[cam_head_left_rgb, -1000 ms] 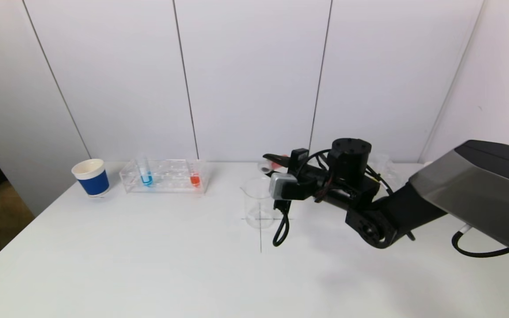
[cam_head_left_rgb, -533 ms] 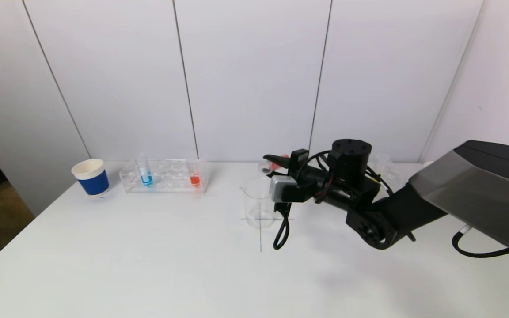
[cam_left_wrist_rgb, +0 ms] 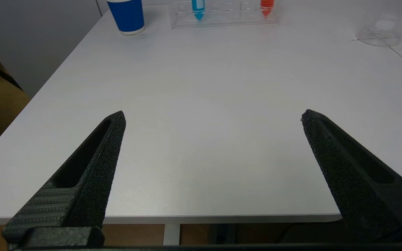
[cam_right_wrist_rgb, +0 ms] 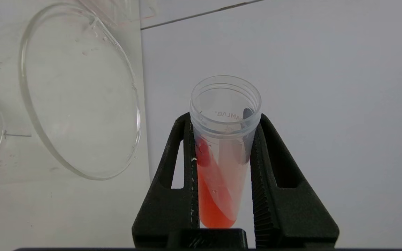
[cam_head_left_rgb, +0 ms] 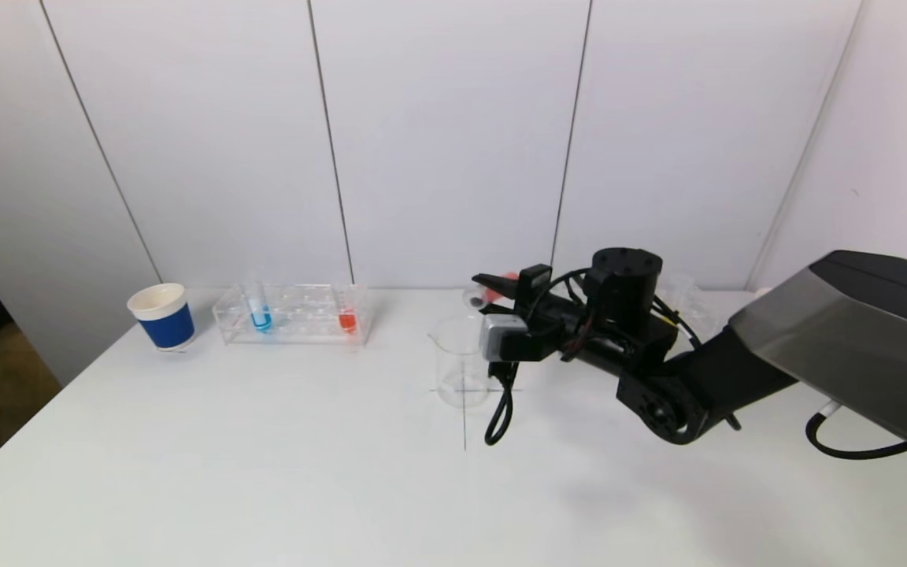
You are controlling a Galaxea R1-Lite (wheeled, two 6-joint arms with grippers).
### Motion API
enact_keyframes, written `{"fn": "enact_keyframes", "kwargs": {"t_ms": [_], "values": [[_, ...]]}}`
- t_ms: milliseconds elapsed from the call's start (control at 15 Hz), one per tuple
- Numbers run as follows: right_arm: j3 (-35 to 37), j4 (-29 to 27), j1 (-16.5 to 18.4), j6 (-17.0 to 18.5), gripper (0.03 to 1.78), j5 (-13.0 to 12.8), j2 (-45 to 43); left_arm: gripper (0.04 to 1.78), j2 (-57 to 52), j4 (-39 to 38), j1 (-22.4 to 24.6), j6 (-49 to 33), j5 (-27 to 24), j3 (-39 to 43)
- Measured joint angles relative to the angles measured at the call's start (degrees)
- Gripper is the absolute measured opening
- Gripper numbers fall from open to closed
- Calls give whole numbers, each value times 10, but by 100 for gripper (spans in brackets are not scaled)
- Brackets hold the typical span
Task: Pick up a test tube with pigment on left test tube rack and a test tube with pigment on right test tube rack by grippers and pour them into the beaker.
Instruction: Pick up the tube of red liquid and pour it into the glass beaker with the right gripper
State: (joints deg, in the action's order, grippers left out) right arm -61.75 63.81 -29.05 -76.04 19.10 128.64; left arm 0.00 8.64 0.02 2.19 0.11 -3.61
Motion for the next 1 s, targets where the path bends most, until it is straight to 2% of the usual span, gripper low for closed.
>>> {"fn": "enact_keyframes", "kwargs": {"t_ms": [733,1000], "values": [[-2,-23,0,-52,48,-34,-6,176,0,0,0,0,0,0],[-2,-27,-1,-68,48,-38,-11,176,0,0,0,0,0,0]]}}
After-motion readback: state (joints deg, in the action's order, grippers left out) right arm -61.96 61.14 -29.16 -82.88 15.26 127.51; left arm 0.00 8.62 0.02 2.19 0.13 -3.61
